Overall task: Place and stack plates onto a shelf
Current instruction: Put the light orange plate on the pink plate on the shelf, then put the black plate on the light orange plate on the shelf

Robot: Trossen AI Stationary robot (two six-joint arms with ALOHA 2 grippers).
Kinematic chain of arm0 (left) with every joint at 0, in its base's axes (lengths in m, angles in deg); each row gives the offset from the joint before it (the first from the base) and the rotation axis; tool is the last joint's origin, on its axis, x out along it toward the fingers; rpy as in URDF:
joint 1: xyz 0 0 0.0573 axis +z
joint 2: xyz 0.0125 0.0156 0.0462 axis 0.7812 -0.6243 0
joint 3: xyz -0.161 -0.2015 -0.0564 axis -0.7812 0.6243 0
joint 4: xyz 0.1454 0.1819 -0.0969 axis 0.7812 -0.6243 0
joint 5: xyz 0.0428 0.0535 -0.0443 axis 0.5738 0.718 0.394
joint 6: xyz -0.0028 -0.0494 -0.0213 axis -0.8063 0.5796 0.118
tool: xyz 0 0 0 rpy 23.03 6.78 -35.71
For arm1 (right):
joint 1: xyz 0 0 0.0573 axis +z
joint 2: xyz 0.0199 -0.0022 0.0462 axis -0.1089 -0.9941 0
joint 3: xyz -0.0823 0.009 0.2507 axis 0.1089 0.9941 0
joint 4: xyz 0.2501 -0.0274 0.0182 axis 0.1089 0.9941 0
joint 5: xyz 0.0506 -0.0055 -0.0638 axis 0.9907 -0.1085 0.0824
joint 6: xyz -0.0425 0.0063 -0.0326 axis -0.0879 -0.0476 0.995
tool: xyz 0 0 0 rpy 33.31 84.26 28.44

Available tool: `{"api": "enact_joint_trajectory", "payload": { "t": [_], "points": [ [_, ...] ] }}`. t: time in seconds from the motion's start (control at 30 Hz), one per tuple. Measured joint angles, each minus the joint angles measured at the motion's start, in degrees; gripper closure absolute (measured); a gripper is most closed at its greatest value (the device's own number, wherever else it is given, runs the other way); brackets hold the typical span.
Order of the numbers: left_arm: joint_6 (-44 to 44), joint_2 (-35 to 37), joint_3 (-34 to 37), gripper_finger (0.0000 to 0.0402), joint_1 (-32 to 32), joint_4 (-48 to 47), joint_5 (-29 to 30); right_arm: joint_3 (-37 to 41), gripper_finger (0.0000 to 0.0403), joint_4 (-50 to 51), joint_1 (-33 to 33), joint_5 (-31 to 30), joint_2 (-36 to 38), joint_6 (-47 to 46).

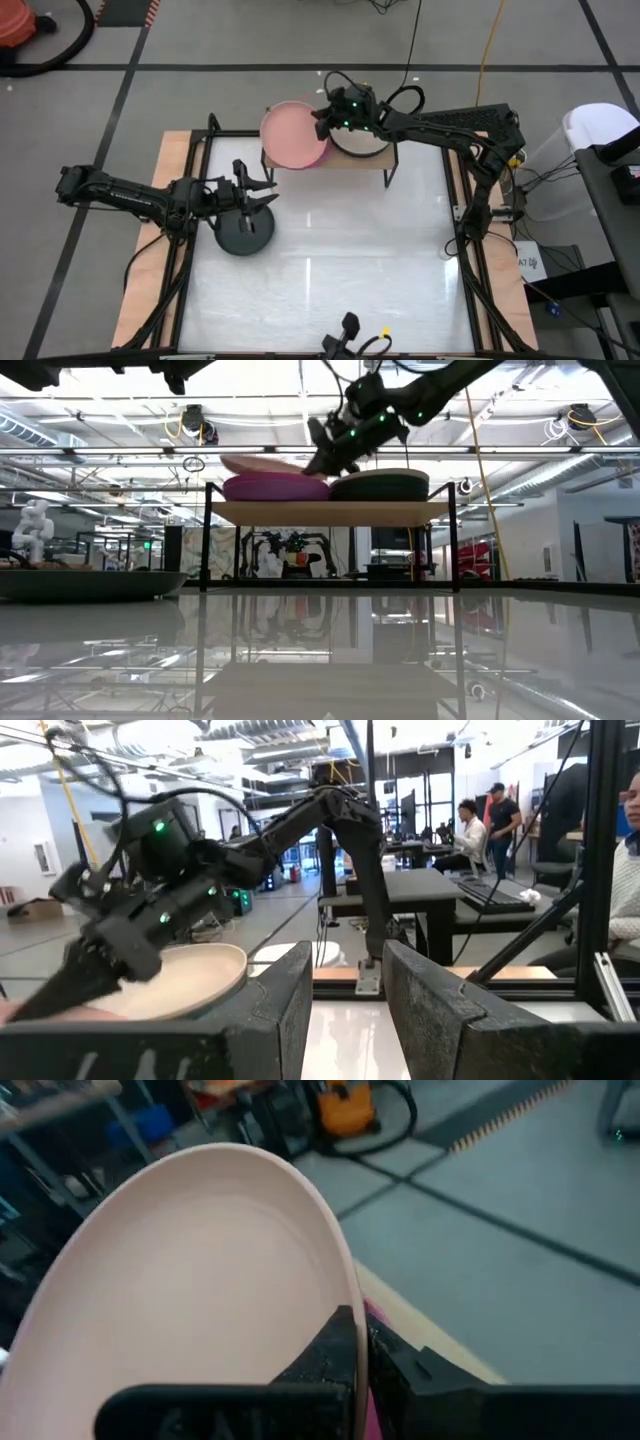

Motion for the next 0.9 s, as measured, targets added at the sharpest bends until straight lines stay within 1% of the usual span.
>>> {"api": "enact_joint_trajectory", "payload": {
  "t": [0.17, 0.27, 0.4, 0.5, 0.63, 0.73, 0.8, 0.9],
  "points": [
    [0.09, 0.00, 0.00, 0.0270, 0.02, -0.34, 0.00, -0.07, 0.0396, 2.84, -0.60, -0.01, -2.36, -0.33],
    [0.23, 0.00, 0.00, 0.0270, 0.02, -0.34, 0.00, -0.07, 0.0381, 2.54, -0.56, -0.07, -2.45, -0.59],
    [1.16, 0.00, 0.00, 0.0270, 0.02, -0.43, -0.02, 0.04, 0.0354, 2.95, -0.42, 0.04, -0.48, 2.18],
    [2.04, 0.00, 0.00, 0.0270, 0.02, -1.06, -0.04, 0.02, 0.0333, 4.89, -0.18, 0.01, 2.86, 2.89],
    [4.93, 0.00, 0.00, 0.0270, 0.02, -3.96, 0.31, 0.04, 0.0313, 12.92, 1.72, -0.01, 8.40, 8.57],
    [7.29, 0.00, 0.00, 0.0270, 0.00, -8.07, 3.53, 0.18, 0.0308, 20.44, 5.01, -0.21, 13.26, 13.38],
    [8.92, -0.02, -0.59, 0.0270, 0.02, -12.23, 5.41, 2.34, 0.0309, 23.20, 8.14, -1.75, 16.98, 14.98],
    [11.66, -0.04, -3.93, 0.0270, -0.73, -19.74, 6.72, 9.37, 0.0309, 24.30, 14.21, -5.90, 23.06, 16.14]
  ]
}}
